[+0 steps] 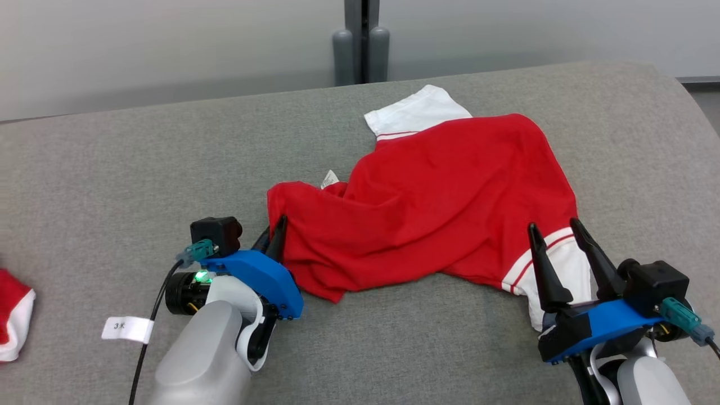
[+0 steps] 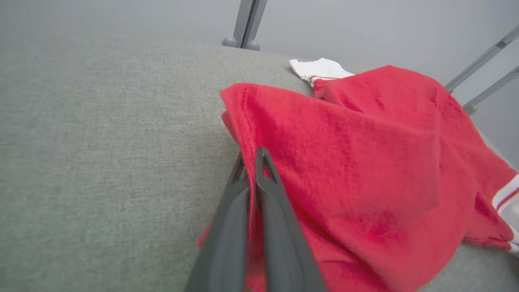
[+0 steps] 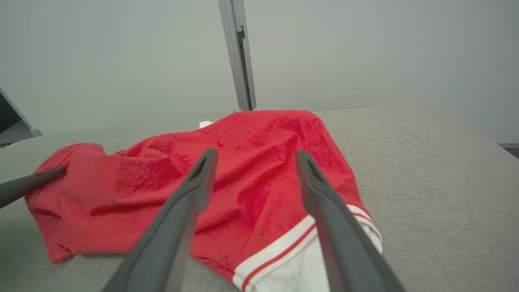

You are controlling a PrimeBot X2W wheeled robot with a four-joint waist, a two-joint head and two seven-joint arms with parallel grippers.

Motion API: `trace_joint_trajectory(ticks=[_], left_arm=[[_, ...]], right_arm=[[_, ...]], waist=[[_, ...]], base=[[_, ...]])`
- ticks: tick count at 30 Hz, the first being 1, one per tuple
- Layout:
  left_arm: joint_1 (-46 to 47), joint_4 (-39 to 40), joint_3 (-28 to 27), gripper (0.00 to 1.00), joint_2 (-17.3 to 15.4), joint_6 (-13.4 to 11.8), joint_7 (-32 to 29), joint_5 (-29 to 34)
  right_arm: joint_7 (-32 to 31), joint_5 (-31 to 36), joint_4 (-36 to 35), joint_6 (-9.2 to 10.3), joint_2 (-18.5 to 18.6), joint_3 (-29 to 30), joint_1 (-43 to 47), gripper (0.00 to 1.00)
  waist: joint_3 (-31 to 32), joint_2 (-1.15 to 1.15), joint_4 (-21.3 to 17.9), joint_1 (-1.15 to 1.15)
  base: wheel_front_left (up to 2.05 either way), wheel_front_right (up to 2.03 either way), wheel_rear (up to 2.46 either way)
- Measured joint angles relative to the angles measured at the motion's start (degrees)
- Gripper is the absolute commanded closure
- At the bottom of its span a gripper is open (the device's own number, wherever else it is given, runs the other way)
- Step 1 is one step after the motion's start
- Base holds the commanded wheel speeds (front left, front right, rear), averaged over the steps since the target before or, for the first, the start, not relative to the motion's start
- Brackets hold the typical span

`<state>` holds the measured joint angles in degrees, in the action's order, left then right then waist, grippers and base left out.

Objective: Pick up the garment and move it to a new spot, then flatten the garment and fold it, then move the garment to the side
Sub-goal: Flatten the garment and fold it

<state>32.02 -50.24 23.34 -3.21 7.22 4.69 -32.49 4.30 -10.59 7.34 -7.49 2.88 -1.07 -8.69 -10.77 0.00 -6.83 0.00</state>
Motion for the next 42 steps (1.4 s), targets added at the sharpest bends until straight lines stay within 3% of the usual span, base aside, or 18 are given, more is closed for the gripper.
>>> trace_joint_trajectory(ticks=[5, 12, 16, 22, 26, 34, 42], left_arm=[[-3.38, 7.12, 0.56, 1.00, -0.44, 0.19, 4.01, -5.01], [-10.33, 22.98, 2.77, 1.00, -4.52, 0.16, 0.36, -8.15], [-15.12, 33.33, 3.23, 1.00, -6.97, -2.14, -3.68, -8.61], [-18.35, 45.68, 1.62, 1.00, -11.80, -8.12, -8.71, -7.21], [-14.06, 40.38, 0.63, 1.00, -13.65, -9.72, -8.34, -4.24], [-2.87, 22.91, -0.83, 1.00, -13.46, -9.95, -1.88, -0.67], [4.43, 12.27, -2.18, 1.00, -14.14, -9.37, 3.81, 0.46]], right_arm=[[-0.22, 0.33, -0.55, 0.00, 0.00, 0.98, 0.51, 0.00], [-0.98, 0.34, -1.34, 0.00, -0.01, 1.44, 1.46, 0.00], [-1.27, 0.26, -1.63, 0.00, 0.00, 1.22, 1.95, 0.00], [-1.56, 0.25, -2.59, 0.00, -0.01, 0.58, 1.97, 0.00], [-1.69, -0.01, -2.87, 0.00, -0.02, -0.65, 0.94, 0.00], [-1.42, -0.20, -3.14, 0.00, 0.23, -2.90, -2.08, 0.00], [-0.94, -0.44, -3.13, 0.00, 0.44, -2.99, -2.82, 0.00]], waist=[[1.32, 0.00, 3.07, 0.00], [2.43, 0.00, 7.77, -0.01], [2.53, 0.00, 9.36, -0.01], [1.12, 0.00, 9.32, -0.01], [-1.14, 0.00, 7.88, -0.01], [-5.92, 0.00, 2.92, 0.00], [-8.56, 0.00, 0.49, 0.00]], base=[[0.00, 0.00, 0.00], [0.00, 0.00, 0.00], [0.00, 0.00, 0.00], [0.00, 0.00, 0.00], [0.00, 0.00, 0.00], [0.00, 0.00, 0.00], [0.00, 0.00, 0.00]])
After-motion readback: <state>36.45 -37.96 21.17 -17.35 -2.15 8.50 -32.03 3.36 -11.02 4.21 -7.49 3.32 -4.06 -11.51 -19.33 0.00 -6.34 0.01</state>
